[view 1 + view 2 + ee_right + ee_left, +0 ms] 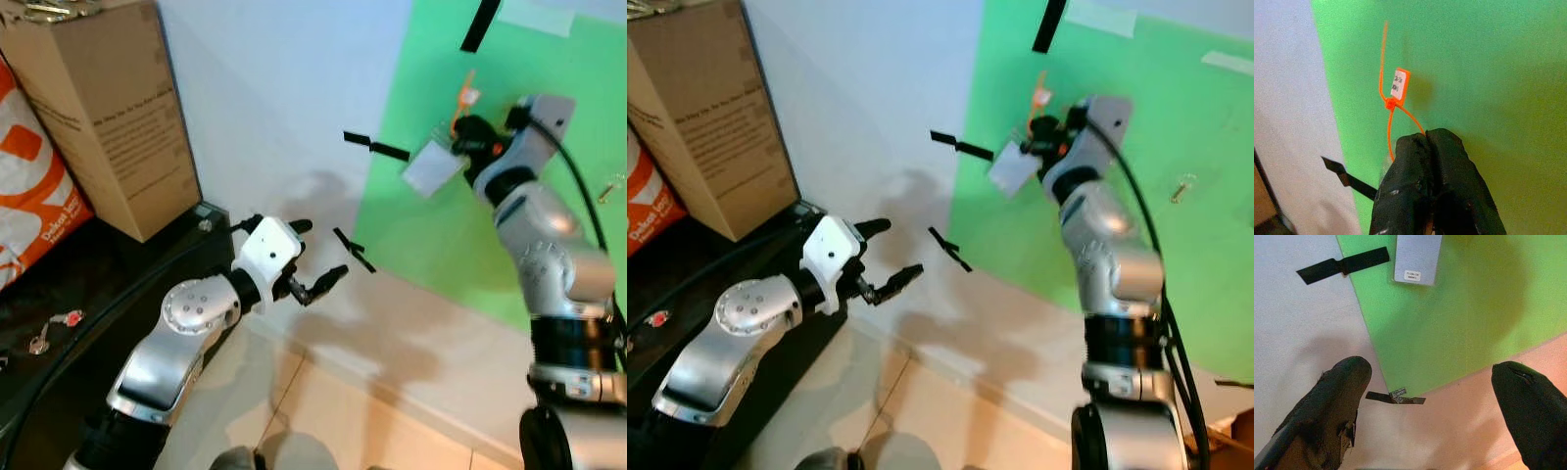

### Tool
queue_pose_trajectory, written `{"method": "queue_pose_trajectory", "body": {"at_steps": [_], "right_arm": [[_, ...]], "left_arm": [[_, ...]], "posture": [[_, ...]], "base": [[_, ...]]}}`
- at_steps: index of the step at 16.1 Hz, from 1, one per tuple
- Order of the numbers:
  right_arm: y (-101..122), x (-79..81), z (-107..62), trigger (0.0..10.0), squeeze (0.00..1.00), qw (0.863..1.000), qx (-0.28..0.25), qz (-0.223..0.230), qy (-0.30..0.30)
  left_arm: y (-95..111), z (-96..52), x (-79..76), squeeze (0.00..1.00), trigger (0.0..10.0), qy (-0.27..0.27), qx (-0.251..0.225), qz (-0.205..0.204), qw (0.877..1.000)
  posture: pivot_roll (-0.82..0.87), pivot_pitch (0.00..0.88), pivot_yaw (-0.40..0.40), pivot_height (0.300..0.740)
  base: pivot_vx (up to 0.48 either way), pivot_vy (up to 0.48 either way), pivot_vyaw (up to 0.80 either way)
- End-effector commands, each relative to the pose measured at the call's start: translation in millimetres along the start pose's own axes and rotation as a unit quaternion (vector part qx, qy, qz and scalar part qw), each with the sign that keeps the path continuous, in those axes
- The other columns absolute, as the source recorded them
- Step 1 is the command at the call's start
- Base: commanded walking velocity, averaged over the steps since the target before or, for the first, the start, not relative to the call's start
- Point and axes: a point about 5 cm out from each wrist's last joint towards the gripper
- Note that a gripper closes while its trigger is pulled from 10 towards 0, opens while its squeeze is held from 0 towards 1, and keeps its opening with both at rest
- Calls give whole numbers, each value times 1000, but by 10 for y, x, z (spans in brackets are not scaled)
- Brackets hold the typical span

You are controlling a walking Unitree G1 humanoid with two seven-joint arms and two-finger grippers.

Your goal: Hang keys on a hook

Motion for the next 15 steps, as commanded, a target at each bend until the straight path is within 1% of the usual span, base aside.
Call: {"method": "queue_pose_trajectory", "body": {"at_steps": [1, 2, 3, 4, 5, 6, 7, 8, 10, 11, 12, 14, 15], "right_arm": [[153, 76, -14, 10000, 0, 998, -42, -39, 28], [147, 84, -20, 10000, 0, 997, -45, -59, 32], [146, 101, -31, 10000, 0, 990, -55, -123, 40], [139, 116, -40, 10000, 0, 983, -60, -164, 46], [122, 129, -49, 10000, 0, 977, -62, -196, 51], [77, 145, -58, 10000, 0, 973, -56, -215, 64], [29, 147, -63, 10000, 0, 971, -43, -224, 72], [-22, 124, -63, 10000, 0, 972, -25, -222, 70], [-120, 54, -52, 10000, 0, 979, 14, -197, 58], [-145, 34, -49, 10000, 0, 981, 23, -187, 51], [-143, 3, -42, 10000, 0, 982, 19, -182, 36], [-146, -18, -36, 10000, 0, 983, 18, -182, 31], [-178, 6, -43, 10000, 0, 979, 25, -198, 45]], "left_arm": [[6, 3, -26, 0, 10000, -6, 2, 3, 1000], [5, 5, -25, 0, 10000, -6, 2, 3, 1000], [4, 8, -24, 0, 10000, -7, 2, 4, 1000], [4, 11, -24, 0, 10000, -8, 3, 4, 1000], [4, 13, -25, 0, 10000, -8, 3, 4, 1000], [4, 14, -25, 0, 10000, -8, 3, 4, 1000], [3, 13, -26, 0, 10000, -8, 3, 4, 1000], [3, 12, -26, 0, 10000, -8, 3, 4, 1000], [1, 10, -29, 0, 10000, -8, 3, 4, 1000], [1, 10, -30, 0, 10000, -8, 3, 4, 1000], [0, 10, -30, 0, 10000, -8, 3, 4, 1000], [-1, 10, -31, 0, 10000, -9, 3, 4, 1000], [-2, 9, -32, 0, 10000, -9, 4, 4, 1000]], "posture": [[-45, 0, -65, 740], [-47, 0, -64, 740], [-47, 0, -63, 740], [-47, 0, -63, 740], [-47, 0, -64, 740], [-46, 0, -64, 740], [-46, 0, -65, 740], [-46, 0, -65, 740], [-47, 0, -65, 740], [-47, 0, -65, 740], [-46, 0, -66, 740], [-46, 0, -67, 740], [-45, 0, -67, 740]], "base": [[0, 0, 0], [0, 0, 0], [0, 0, 0], [0, 0, 0], [0, 0, 0], [0, 0, 0], [0, 0, 0], [0, 0, 0], [0, 0, 0], [0, 0, 0], [0, 0, 0], [0, 0, 0], [0, 0, 0]]}}
Point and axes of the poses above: a point about 5 cm out from each wrist's last joint towards the gripper, its own z axis pointing out of the wrist towards the gripper, its own y axis along the axis of the wrist's last joint, x = y × z, and after that the axes turned 10 degrees about z, right-handed
